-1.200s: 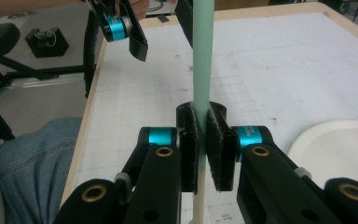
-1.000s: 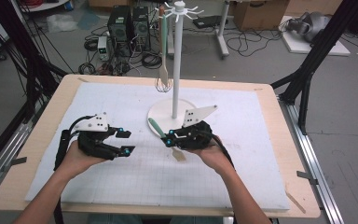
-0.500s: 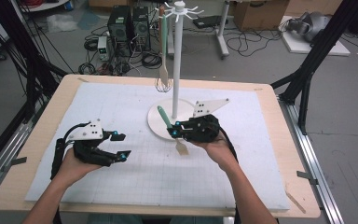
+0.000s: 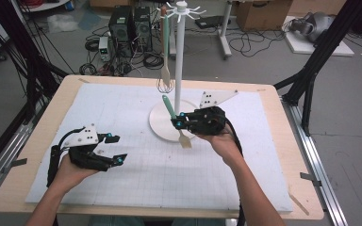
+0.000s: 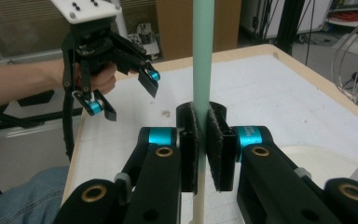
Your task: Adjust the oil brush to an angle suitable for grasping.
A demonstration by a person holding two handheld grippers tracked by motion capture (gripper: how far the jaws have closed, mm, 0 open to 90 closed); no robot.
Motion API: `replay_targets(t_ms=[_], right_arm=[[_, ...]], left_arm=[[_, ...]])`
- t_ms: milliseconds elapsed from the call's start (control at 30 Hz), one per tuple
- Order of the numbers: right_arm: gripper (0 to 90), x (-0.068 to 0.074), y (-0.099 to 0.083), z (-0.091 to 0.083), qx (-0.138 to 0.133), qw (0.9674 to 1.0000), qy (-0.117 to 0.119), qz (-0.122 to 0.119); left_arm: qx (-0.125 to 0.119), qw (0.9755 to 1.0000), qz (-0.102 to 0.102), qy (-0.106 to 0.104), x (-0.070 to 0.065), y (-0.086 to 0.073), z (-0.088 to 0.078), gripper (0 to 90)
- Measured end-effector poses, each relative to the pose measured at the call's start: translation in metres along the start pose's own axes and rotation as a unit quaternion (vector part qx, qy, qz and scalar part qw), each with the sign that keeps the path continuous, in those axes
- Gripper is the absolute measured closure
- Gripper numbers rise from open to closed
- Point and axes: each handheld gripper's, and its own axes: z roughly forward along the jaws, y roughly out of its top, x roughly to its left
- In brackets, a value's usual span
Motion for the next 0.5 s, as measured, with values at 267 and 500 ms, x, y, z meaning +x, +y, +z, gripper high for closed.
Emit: replay_targets(t_ms=[267,500], right_arm=[[84.2,-0.004,0.005,-0.004,-0.001,1.0,-0.004,0.001],[84.1,-0.008,0.013,-0.006,-0.006,1.0,-0.005,0.001]], left_arm=[[0.0,1.0,-0.003,0.008,0.004,-0.007,-0.002,28.6],[-0.009,0.9998,-0.009,0.015,0.005,-0.01,-0.005,27.6]])
